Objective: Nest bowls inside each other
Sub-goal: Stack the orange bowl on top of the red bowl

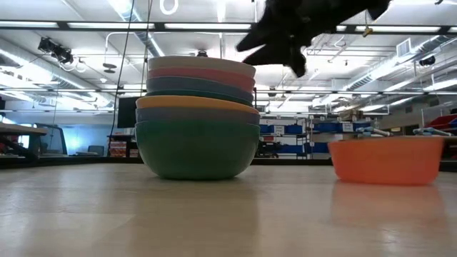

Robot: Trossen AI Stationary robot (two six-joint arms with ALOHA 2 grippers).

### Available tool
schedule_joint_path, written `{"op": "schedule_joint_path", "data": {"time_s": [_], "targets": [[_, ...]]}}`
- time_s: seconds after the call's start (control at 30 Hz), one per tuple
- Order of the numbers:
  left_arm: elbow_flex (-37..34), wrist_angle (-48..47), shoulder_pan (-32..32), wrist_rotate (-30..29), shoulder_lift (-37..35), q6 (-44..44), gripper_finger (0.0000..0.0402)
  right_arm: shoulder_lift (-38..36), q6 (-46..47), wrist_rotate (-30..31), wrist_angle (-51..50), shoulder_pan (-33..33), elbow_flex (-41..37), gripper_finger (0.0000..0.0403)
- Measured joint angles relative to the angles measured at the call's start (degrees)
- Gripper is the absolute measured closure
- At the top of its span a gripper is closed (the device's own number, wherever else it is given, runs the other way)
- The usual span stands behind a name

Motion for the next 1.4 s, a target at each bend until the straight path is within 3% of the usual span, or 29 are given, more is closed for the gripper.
{"op": "schedule_joint_path", "data": {"time_s": [0.17, 0.3, 0.47, 0.57, 0.83, 1.1, 1.4], "targets": [[0.00, -1.29, 0.00, 0.02, 0.00, -1.34, 0.0296, -7.08, 1.91, 6.30, -17.86, 2.88, 0.00, 0.0273], [0.00, -2.89, 0.00, 0.02, 0.00, -2.64, 0.0296, -13.27, 9.24, 11.45, -35.49, 6.34, 0.02, 0.0275], [0.00, -3.65, 0.00, 0.02, 0.00, -3.12, 0.0296, -15.40, 23.21, 10.03, -57.00, 9.76, 0.02, 0.0277], [0.00, -3.59, 0.00, 0.02, 0.00, -3.14, 0.0296, -14.22, 28.82, 7.54, -63.55, 11.50, 0.00, 0.0277], [0.00, -3.57, 0.00, 0.02, 0.00, -3.16, 0.0296, -8.60, 32.21, -0.38, -64.50, 12.80, 0.00, 0.0264], [0.00, -3.57, 0.00, 0.02, 0.00, -3.12, 0.0296, -3.31, 32.37, -1.13, -63.26, 12.77, 0.00, 0.0234], [0.00, -3.57, 0.00, 0.02, 0.00, -2.90, 0.0296, 1.49, 33.24, -1.11, -63.19, 12.73, 0.00, 0.0238]]}}
